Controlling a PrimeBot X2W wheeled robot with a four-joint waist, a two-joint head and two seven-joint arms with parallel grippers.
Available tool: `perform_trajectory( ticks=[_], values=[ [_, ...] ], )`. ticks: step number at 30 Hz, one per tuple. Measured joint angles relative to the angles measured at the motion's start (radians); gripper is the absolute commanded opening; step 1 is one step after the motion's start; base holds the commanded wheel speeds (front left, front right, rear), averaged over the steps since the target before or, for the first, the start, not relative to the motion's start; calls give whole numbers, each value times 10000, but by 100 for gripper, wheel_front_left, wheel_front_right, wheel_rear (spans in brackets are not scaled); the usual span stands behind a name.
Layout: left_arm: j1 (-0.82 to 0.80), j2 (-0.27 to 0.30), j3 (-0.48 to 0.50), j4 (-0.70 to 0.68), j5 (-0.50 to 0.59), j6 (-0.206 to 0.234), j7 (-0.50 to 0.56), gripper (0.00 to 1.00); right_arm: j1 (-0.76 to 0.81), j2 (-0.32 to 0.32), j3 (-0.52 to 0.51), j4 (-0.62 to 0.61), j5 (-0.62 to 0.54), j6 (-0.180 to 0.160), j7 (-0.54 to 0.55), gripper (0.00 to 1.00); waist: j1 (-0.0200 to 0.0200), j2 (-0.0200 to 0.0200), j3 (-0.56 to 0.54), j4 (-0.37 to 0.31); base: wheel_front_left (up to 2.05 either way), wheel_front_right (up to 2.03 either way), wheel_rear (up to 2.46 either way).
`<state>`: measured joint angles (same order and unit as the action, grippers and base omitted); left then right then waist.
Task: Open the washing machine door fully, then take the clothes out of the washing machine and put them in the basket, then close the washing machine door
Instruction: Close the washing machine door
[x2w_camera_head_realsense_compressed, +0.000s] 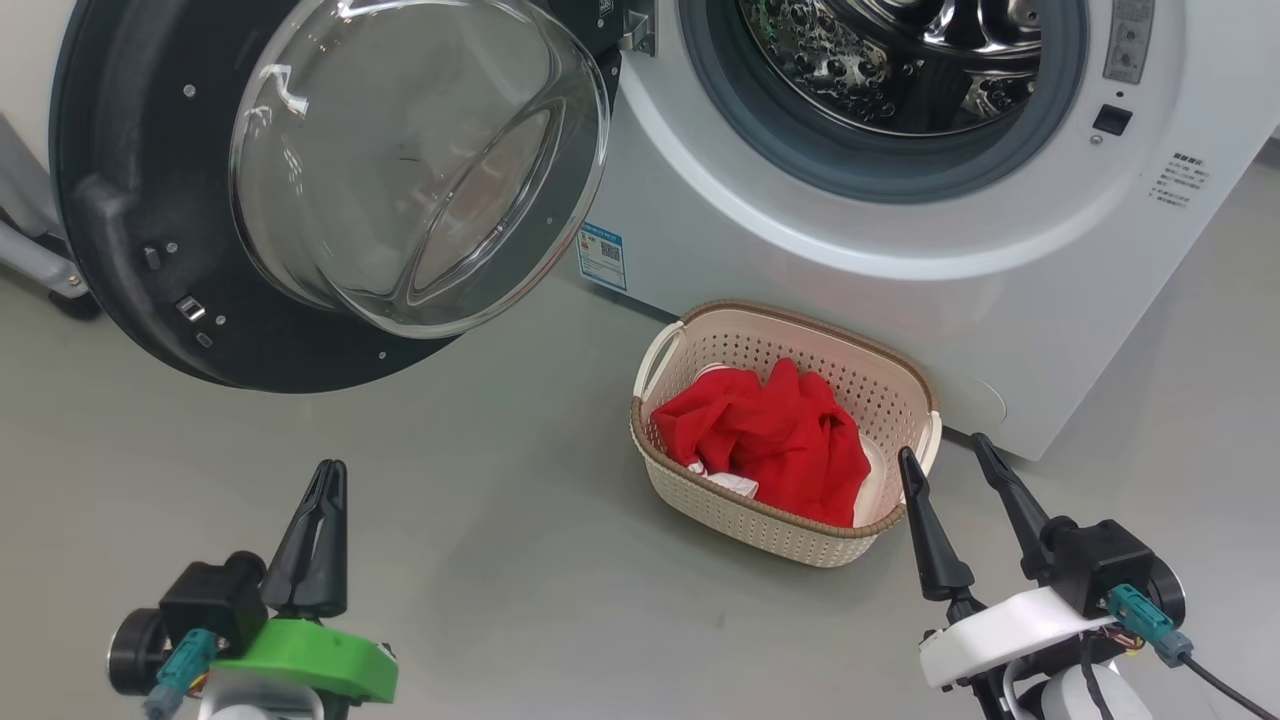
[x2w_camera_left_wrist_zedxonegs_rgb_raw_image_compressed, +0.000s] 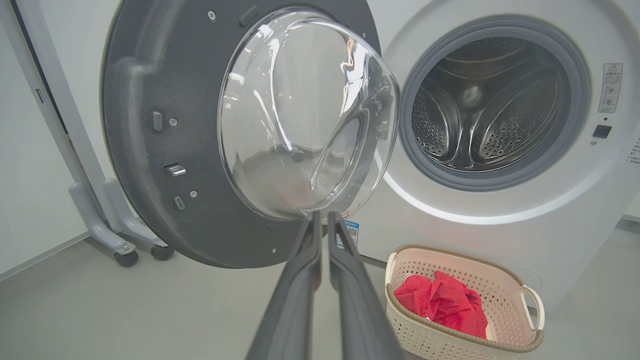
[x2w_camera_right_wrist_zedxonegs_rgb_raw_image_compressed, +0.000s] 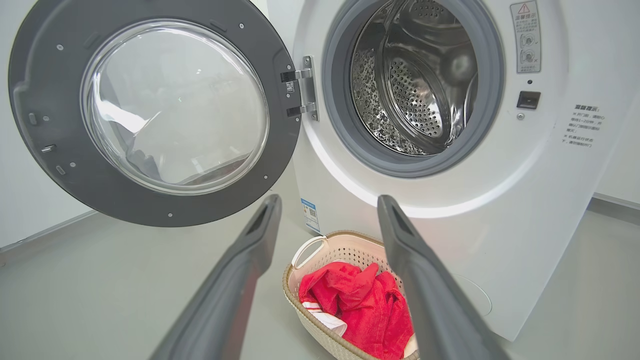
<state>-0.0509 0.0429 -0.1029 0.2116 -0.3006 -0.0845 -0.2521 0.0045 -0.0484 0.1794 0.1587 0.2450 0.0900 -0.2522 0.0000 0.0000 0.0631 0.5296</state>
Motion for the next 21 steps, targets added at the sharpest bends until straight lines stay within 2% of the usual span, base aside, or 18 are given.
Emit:
perform_trajectory(
  ticks=[4, 7, 14, 21],
  values=[
    [-13, 77, 311, -510, 0, -2, 0, 0, -27, 2, 128, -29, -12, -2, 0, 100, 0, 0, 141, -24, 0, 0, 0],
    [-181, 351, 767, -1137, 0, -2, 0, 0, -103, 0, 205, -67, -42, -2, 0, 100, 0, 0, 301, -57, 0, 0, 0],
    [-1223, 1348, 2111, -1942, -332, -2, -46, 0, -277, -29, 297, -125, -180, -2, 4, 100, 0, 0, 765, -208, 0, 0, 0],
    [-2784, 2564, 4286, -2182, -1611, 0, 59, 0, -695, -205, 522, -221, -443, 13, 171, 100, 0, 0, 1222, -472, 0, 0, 0]
  ],
)
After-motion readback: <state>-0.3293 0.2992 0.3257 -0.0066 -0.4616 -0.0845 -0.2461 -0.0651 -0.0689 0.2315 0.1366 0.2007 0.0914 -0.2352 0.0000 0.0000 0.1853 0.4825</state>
